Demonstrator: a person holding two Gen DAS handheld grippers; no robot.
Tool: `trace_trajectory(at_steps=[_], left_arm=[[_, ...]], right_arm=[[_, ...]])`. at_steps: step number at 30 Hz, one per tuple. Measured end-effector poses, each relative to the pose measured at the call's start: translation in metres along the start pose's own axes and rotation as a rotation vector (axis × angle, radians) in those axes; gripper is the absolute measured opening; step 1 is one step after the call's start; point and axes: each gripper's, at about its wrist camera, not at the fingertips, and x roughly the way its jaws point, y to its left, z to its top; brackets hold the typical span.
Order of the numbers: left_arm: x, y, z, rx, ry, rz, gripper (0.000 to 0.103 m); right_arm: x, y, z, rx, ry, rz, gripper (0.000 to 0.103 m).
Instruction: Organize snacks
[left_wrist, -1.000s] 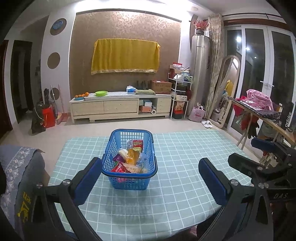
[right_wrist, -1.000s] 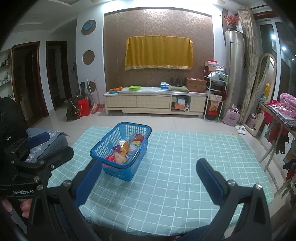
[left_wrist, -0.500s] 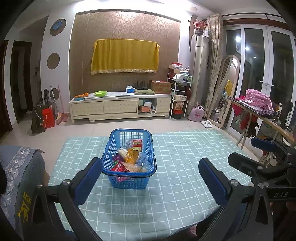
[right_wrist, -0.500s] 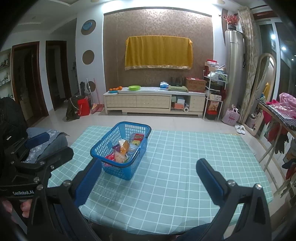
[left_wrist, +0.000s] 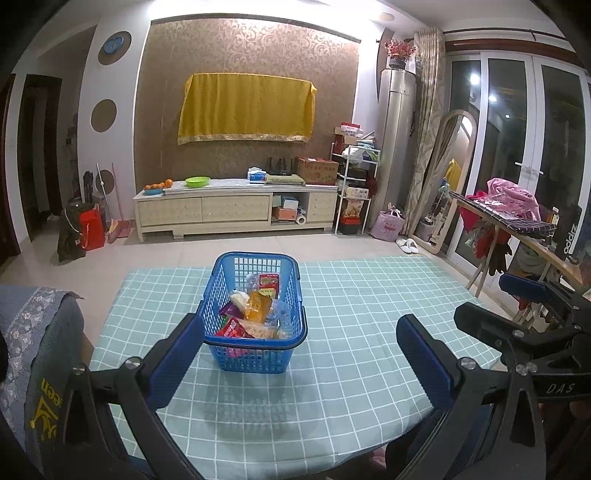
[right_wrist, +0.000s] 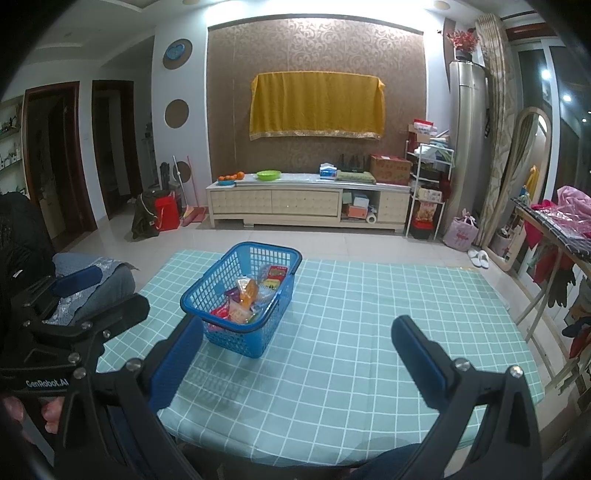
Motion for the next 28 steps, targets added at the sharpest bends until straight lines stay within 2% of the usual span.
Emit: trace_trajectory(at_steps=[28], left_arm=[[-0.002, 0.0008, -0.0021, 0.005, -0.005, 0.004, 0.103]], right_arm=[[-0.0008, 0.0014, 0.0001, -0.004, 0.003, -0.006, 0.103]])
